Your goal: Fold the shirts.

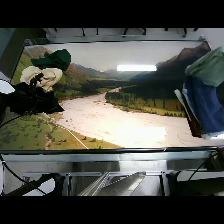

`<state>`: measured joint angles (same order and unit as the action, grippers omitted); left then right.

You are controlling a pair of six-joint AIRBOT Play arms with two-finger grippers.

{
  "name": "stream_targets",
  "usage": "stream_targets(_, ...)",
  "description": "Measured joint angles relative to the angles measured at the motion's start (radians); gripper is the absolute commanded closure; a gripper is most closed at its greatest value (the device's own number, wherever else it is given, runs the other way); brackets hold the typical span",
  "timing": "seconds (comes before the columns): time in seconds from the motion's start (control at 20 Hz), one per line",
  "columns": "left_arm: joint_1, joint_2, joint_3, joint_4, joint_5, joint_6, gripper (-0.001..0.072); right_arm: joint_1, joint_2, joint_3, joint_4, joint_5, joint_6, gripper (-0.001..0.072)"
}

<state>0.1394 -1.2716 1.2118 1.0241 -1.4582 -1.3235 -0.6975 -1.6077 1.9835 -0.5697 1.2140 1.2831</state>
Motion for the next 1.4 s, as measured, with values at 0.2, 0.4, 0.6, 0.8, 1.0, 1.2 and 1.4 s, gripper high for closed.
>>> stream_targets(0.2, 0.000, 0.000, 0.000, 0.001, 0.027, 0.000, 0.0692, -0.041, 0.026, 0.000, -0.137, 0.204, 0.126, 0.0686)
stream_targets(0.4, 0.000, 0.000, 0.000, 0.003, 0.060, 0.009, 0.0692, -0.057, 0.079, -0.032, -0.422, 0.353, 0.286, 0.0685)
stream_targets(0.6, 0.000, 0.000, 0.000, 0.003, 0.072, 0.024, 0.0692, -0.059, 0.110, -0.146, -0.586, 0.449, 0.372, 0.0685)
stream_targets(0.8, 0.000, 0.000, 0.000, 0.002, 0.066, 0.031, 0.0692, -0.061, 0.119, -0.279, -0.664, 0.485, 0.409, 0.0684)
stream_targets(1.0, 0.000, 0.000, 0.000, 0.000, 0.054, 0.032, 0.0692, -0.063, 0.132, -0.338, -0.702, 0.499, 0.419, 0.0015)
stream_targets(1.2, 0.000, 0.000, 0.000, 0.000, 0.049, 0.034, 0.0692, -0.085, 0.208, -0.353, -0.717, 0.523, 0.421, 0.0015)
stream_targets(1.4, 0.000, 0.000, 0.000, 0.000, 0.050, 0.034, 0.0691, -0.159, 0.365, -0.369, -0.786, 0.592, 0.422, 0.0014)
